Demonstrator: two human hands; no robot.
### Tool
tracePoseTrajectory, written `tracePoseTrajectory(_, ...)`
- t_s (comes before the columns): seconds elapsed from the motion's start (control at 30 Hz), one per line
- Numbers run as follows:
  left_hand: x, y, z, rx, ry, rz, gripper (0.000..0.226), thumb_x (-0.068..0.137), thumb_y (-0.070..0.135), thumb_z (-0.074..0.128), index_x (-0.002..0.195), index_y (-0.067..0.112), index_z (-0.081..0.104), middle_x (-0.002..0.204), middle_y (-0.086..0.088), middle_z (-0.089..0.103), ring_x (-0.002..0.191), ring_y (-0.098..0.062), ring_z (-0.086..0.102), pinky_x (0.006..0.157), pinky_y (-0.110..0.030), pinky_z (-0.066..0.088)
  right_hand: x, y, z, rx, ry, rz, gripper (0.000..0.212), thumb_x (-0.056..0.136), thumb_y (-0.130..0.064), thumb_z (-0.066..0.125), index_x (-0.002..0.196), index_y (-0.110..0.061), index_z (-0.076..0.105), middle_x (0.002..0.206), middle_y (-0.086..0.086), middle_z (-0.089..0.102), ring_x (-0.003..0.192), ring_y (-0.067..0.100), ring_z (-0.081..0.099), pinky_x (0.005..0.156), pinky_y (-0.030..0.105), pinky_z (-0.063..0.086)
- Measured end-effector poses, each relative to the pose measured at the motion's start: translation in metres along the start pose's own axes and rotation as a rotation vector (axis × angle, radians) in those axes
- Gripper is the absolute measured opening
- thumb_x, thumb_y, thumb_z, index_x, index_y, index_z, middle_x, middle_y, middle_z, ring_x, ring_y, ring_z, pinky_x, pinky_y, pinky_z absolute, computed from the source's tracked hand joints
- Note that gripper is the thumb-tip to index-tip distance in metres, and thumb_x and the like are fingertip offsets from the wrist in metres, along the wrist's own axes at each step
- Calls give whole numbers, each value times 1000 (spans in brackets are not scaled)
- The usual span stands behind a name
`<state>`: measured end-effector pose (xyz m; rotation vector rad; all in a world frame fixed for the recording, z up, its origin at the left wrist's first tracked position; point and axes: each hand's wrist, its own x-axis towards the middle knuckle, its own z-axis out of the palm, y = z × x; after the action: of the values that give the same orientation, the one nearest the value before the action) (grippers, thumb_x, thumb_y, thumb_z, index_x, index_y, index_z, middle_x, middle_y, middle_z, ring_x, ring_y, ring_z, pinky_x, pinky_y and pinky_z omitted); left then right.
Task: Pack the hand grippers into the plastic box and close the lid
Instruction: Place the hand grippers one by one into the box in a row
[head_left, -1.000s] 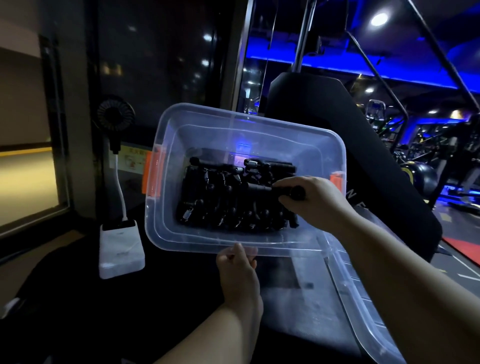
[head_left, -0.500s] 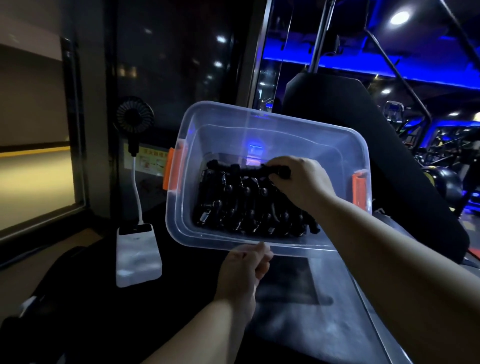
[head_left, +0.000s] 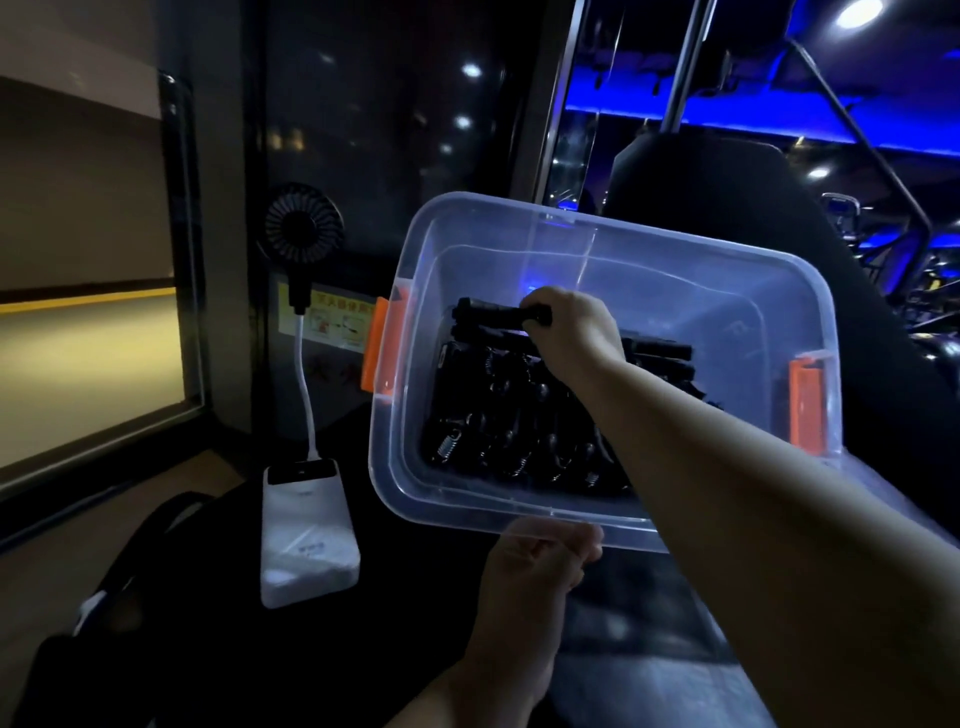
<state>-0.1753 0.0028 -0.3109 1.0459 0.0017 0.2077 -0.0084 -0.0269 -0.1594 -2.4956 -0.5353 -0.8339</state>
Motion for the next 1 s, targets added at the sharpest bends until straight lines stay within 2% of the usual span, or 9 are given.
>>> tracePoseTrajectory(0.1,1,0,-1,25,0,11,25,78,9,72,59,27,69,73,-3,70,74,-12,59,65,-17,46,9,1,16,-64,-70,13,21,91,-27,55,110,-26,63,109,7,66,103,31,57,78,32,41)
tracePoseTrajectory(0.27,2,0,-1,45,-2,38,30,77,7,72,56,28,68,70,-3,69,70,-9,60,62,-15,46,15,2,32,-197,-234,117,33,97,-46,35,121,-26,46,127,9,51,121,30,42,92,46,32)
tracePoseTrajectory(0.4,1,0,-2,55,-12,54,31,77,2,69,56,25,68,68,-3,69,67,-5,60,60,-14,45,16,7,33,-264,-234,109,42,94,-53,35,128,-28,37,134,9,45,128,28,32,97,49,28)
tracePoseTrajectory(0.53,3,-2,-4,85,-21,83,38,80,-2,64,58,29,69,71,-1,70,70,-6,61,62,-16,46,9,8,30,-263,-178,83,60,89,-63,39,140,-33,28,143,5,33,134,27,23,105,48,23)
tracePoseTrajectory(0.63,4,-4,-4,63,-21,88,36,80,-4,63,61,26,70,71,-2,70,70,-11,59,62,-19,44,-9,7,23,-208,-85,40,60,87,-64,41,137,-32,32,141,3,33,134,26,23,105,46,22)
tracePoseTrajectory(0.73,5,-5,-2,9,0,71,23,78,-4,66,65,15,68,66,-4,68,63,-12,54,55,-16,43,-39,11,10,-104,-5,32,54,88,-61,44,132,-31,38,137,3,37,132,26,25,104,45,23)
tracePoseTrajectory(0.83,6,-6,0,-50,50,28,22,79,-4,66,66,14,66,65,-4,69,59,-10,58,52,-15,45,-73,25,-8,-32,32,29,50,88,-56,47,130,-29,44,134,4,42,130,26,26,104,44,24)
tracePoseTrajectory(1.0,5,-8,0,34,77,20,16,84,3,63,79,17,65,75,-1,74,71,-10,66,64,-20,47,-118,57,-44,-95,68,9,36,88,-49,54,115,-26,60,126,2,53,127,26,33,101,41,27)
